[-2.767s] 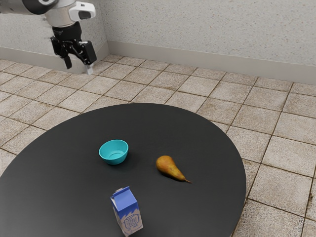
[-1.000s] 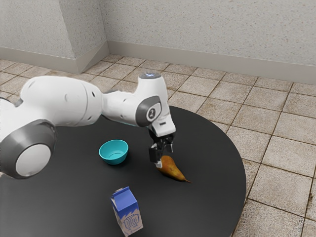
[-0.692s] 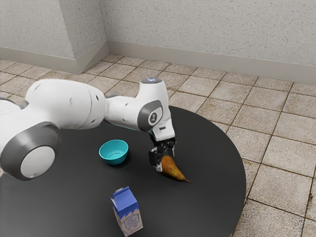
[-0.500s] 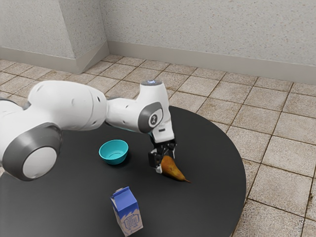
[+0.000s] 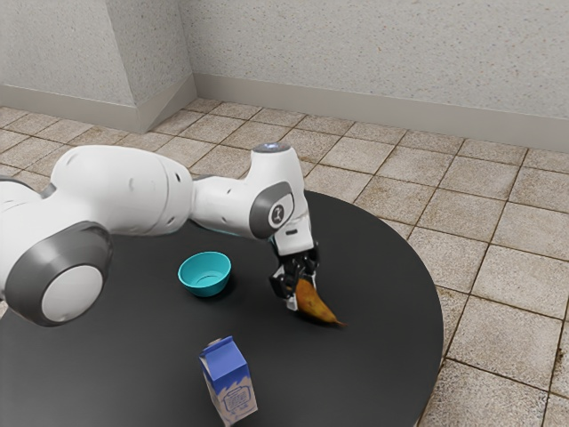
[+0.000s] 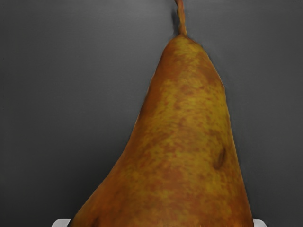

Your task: Place the pear in the bowl.

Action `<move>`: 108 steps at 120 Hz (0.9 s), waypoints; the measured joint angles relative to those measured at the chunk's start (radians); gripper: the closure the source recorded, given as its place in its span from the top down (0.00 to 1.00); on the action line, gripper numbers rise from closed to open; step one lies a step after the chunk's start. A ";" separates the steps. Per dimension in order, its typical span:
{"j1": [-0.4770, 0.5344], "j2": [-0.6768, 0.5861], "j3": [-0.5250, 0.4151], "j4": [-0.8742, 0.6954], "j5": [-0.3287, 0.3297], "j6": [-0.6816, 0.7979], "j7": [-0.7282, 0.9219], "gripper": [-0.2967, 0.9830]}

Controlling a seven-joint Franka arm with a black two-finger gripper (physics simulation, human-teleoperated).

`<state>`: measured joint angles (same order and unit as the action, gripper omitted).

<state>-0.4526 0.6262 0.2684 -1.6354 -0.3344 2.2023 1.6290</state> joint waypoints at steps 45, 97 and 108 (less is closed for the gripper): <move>0.026 -0.102 0.022 -0.027 -0.007 0.001 0.000 0.43; 0.276 -0.266 0.024 -0.183 -0.001 -0.009 -0.013 0.39; 0.314 -0.260 0.025 -0.186 0.002 -0.010 -0.014 0.38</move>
<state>-0.1387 0.3661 0.2929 -1.8211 -0.3324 2.1921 1.6152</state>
